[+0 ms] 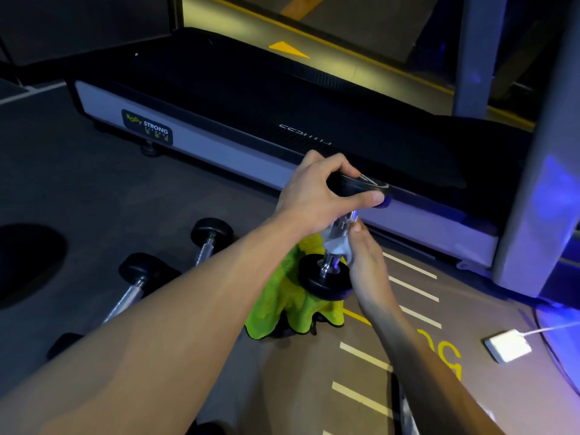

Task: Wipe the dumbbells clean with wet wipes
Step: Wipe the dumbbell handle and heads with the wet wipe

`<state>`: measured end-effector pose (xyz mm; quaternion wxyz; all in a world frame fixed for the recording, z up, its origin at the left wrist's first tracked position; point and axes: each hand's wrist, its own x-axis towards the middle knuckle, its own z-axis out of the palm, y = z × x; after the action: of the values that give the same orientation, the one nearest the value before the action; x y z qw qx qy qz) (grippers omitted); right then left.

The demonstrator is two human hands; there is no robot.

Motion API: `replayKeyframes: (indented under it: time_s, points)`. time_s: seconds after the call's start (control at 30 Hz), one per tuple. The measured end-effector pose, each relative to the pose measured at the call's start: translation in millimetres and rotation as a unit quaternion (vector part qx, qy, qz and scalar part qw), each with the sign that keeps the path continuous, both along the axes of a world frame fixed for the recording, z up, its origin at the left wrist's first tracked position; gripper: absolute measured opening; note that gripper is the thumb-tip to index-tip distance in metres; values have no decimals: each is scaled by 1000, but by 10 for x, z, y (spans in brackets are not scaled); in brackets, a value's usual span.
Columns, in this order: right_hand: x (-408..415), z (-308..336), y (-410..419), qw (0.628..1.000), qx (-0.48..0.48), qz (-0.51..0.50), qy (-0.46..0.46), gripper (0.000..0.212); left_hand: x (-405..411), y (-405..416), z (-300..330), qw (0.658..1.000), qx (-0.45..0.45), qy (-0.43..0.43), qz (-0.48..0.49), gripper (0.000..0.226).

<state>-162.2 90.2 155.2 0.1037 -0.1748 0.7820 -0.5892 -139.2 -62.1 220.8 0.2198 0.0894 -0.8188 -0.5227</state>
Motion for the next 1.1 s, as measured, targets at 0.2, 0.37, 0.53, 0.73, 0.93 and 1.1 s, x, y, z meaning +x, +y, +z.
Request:
replayKeyframes:
  time_s: [0.2, 0.37, 0.53, 0.73, 0.93, 1.1]
  points:
    - [-17, -130, 195, 992, 54, 102, 48, 54, 20, -76, 85, 998, -8, -26, -57, 37]
    - [-43, -124, 118, 985, 112, -6, 134, 15, 49, -81, 162, 993, -33, -54, -100, 34]
    - [-185, 159, -51, 983, 81, -72, 146, 29, 50, -108, 169, 992, -33, -72, -95, 32]
    - [57, -72, -32, 990, 112, -2, 84, 21, 42, -90, 103, 994, -28, -53, -86, 32]
    - [48, 235, -168, 997, 48, -25, 52, 37, 22, -97, 88, 996, -24, -46, -71, 29]
    - [72, 43, -97, 998, -46, 16, -36, 70, 26, -123, 74, 997, -16, -43, -56, 29]
